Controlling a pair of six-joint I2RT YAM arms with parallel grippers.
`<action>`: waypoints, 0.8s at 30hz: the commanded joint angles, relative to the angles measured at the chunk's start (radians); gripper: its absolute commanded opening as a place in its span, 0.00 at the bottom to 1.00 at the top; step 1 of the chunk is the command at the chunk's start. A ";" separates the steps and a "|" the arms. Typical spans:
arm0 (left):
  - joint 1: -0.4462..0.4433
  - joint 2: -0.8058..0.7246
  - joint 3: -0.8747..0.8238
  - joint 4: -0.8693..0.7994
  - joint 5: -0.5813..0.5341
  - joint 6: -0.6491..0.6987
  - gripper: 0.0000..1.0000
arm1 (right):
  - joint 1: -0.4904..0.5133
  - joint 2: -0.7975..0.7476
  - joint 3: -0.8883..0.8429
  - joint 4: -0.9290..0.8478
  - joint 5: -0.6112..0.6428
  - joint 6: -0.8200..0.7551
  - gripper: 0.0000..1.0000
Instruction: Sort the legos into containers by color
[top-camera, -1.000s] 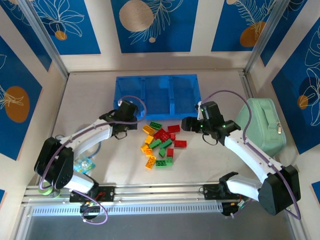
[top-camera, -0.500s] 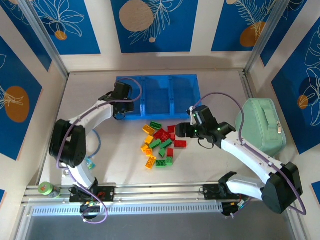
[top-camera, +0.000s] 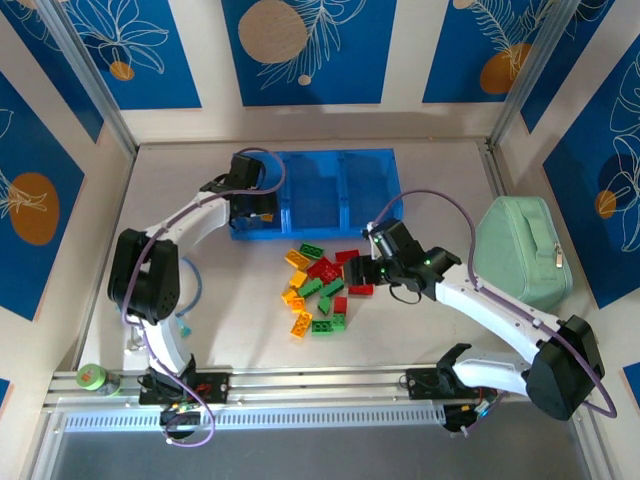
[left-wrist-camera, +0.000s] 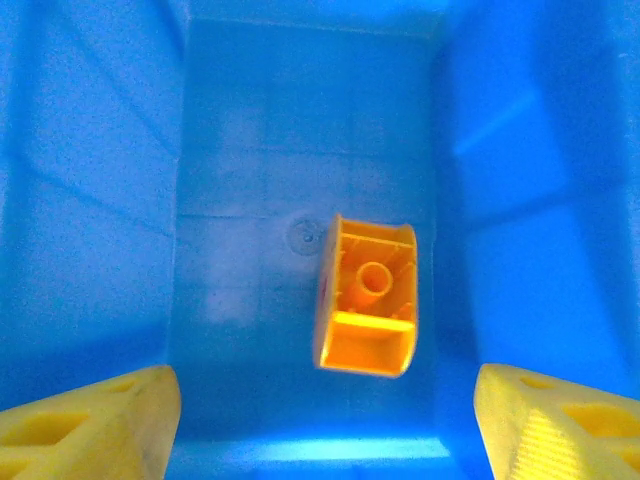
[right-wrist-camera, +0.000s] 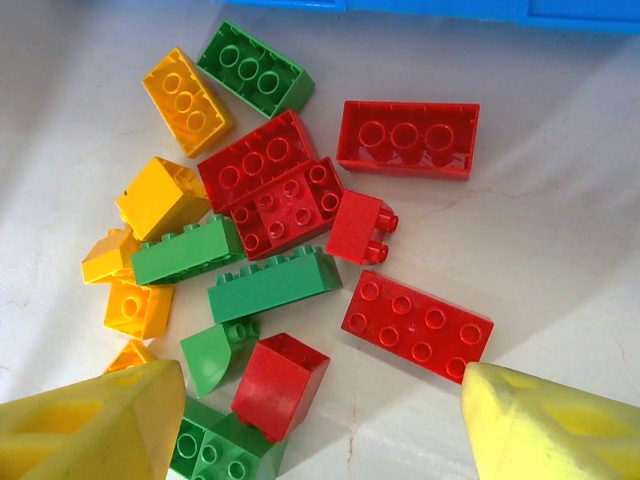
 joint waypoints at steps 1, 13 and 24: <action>-0.017 -0.118 -0.036 0.010 0.025 0.011 0.78 | 0.021 0.006 0.031 -0.038 0.010 0.012 0.74; -0.142 -0.406 -0.336 0.059 0.044 -0.021 0.78 | 0.076 0.072 0.074 -0.071 0.003 0.013 0.72; -0.346 -0.562 -0.561 0.070 0.111 -0.065 0.78 | 0.062 0.215 0.185 -0.101 0.027 0.003 0.68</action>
